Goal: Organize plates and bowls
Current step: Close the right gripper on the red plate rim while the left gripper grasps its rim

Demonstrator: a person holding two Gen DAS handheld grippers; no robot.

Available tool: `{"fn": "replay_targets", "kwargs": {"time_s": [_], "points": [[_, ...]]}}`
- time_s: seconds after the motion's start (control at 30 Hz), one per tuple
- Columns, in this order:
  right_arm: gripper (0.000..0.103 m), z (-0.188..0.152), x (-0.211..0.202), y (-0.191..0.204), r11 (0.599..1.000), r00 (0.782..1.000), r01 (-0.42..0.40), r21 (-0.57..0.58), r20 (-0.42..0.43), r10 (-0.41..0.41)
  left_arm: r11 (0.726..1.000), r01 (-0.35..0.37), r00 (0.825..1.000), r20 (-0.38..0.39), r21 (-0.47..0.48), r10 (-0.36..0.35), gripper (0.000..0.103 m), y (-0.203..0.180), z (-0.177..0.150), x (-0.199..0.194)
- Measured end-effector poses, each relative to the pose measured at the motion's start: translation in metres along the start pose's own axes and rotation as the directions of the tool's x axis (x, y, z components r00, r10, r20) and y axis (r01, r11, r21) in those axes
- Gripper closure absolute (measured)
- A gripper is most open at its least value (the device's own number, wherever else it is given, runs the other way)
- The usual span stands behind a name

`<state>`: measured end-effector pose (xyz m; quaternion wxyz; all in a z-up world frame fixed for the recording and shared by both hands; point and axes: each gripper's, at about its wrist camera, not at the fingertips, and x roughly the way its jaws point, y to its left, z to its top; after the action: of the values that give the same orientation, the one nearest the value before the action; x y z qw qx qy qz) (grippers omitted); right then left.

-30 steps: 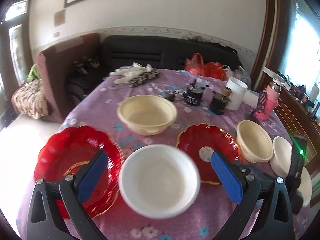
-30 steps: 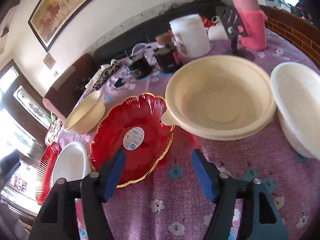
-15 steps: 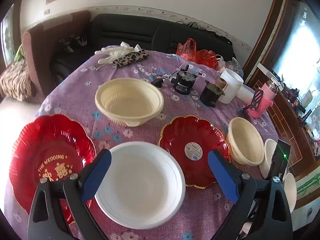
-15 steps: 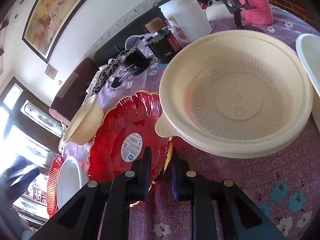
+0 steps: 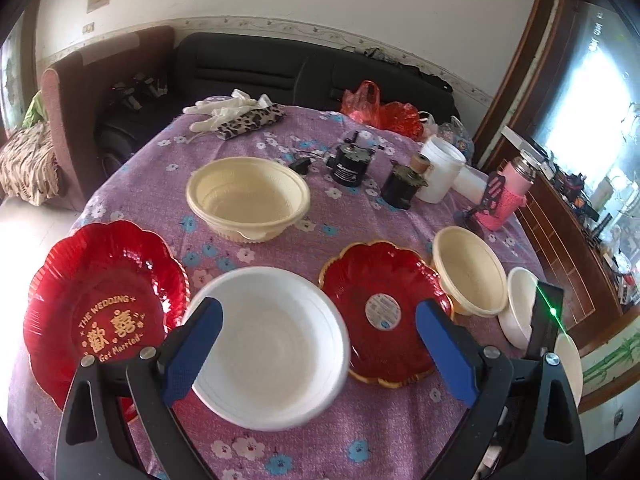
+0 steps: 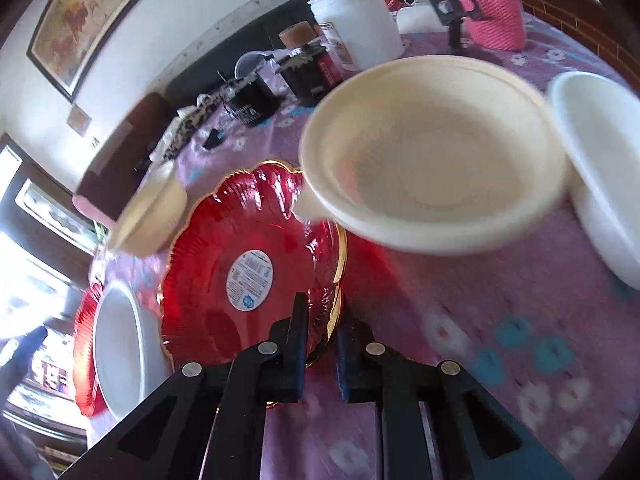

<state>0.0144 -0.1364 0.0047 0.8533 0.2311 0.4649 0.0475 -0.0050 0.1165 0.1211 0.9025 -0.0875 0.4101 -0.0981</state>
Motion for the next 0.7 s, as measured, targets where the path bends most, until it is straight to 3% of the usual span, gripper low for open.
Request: {"fn": "replay_targets", "kwargs": {"time_s": [0.3, 0.43, 0.6, 0.7], "points": [[0.091, -0.036, -0.061, -0.054, 0.998, 0.996, 0.068, -0.012, -0.058, -0.069, 0.995, 0.091, 0.992, -0.097, 0.045, -0.087, 0.006, -0.038, -0.018, 0.026], [0.089, -0.044, -0.07, -0.075, 0.998, 0.996, 0.052, 0.029, -0.079, -0.049, 0.989, 0.115, 0.984, -0.146, 0.089, -0.101, 0.006, -0.067, -0.031, 0.043], [0.084, -0.049, -0.075, -0.084, 0.998, 0.999, 0.009, 0.06, -0.042, -0.007, 0.985, 0.108, 0.977, -0.197, 0.131, -0.081, 0.006, -0.093, -0.043, 0.064], [0.079, -0.05, -0.079, -0.081, 0.999, 1.0, 0.0, 0.047, -0.022, 0.001, 0.986, 0.095, 0.971, -0.233, 0.138, -0.061, 0.018, -0.098, -0.044, 0.08]]}}
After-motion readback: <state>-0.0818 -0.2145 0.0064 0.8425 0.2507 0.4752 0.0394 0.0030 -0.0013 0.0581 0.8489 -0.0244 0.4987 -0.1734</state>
